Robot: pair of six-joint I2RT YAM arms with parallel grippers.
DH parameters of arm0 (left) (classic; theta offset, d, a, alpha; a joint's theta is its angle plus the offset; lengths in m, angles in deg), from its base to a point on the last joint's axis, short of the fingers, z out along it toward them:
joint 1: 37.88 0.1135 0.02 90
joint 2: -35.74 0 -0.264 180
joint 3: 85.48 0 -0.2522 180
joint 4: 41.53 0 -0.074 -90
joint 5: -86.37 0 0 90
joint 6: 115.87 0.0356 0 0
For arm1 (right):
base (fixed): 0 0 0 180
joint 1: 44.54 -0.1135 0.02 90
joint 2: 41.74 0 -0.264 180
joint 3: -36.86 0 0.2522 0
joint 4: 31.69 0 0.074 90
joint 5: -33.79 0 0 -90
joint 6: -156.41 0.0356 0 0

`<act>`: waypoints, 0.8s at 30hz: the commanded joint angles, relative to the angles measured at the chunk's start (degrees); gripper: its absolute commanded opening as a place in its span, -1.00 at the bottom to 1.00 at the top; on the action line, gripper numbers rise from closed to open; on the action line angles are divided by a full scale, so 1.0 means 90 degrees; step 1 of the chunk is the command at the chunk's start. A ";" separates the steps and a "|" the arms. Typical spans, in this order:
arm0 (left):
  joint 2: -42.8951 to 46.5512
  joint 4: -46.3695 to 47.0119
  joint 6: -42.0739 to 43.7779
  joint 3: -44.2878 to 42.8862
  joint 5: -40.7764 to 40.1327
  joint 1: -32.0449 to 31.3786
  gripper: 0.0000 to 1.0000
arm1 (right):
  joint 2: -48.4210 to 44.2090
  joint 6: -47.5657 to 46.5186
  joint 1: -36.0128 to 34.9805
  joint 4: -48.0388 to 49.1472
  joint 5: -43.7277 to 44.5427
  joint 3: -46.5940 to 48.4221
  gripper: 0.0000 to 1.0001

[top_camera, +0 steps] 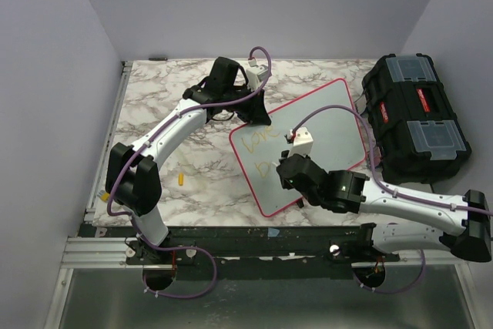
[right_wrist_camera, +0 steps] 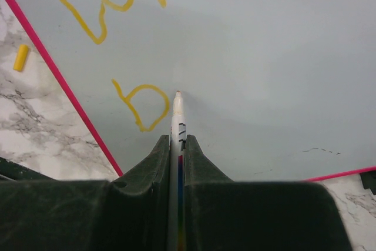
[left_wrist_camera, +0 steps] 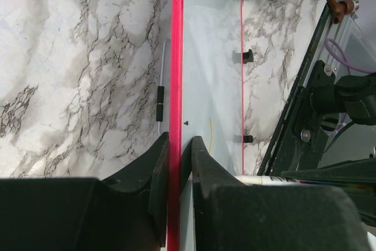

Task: Write a sentence on the whiteboard

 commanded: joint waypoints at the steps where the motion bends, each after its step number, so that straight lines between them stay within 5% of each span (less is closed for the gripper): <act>1: 0.0149 0.0025 0.0474 0.0182 -0.0369 -0.0095 -1.00 | 0.0176 0.0203 0.0010 -0.0014 0.0411 0.0187 -0.99; 24: 0.0155 0.0048 0.0475 0.0211 -0.0365 -0.0113 -1.00 | 0.0610 0.0059 0.0018 0.0384 0.0720 0.0302 -0.99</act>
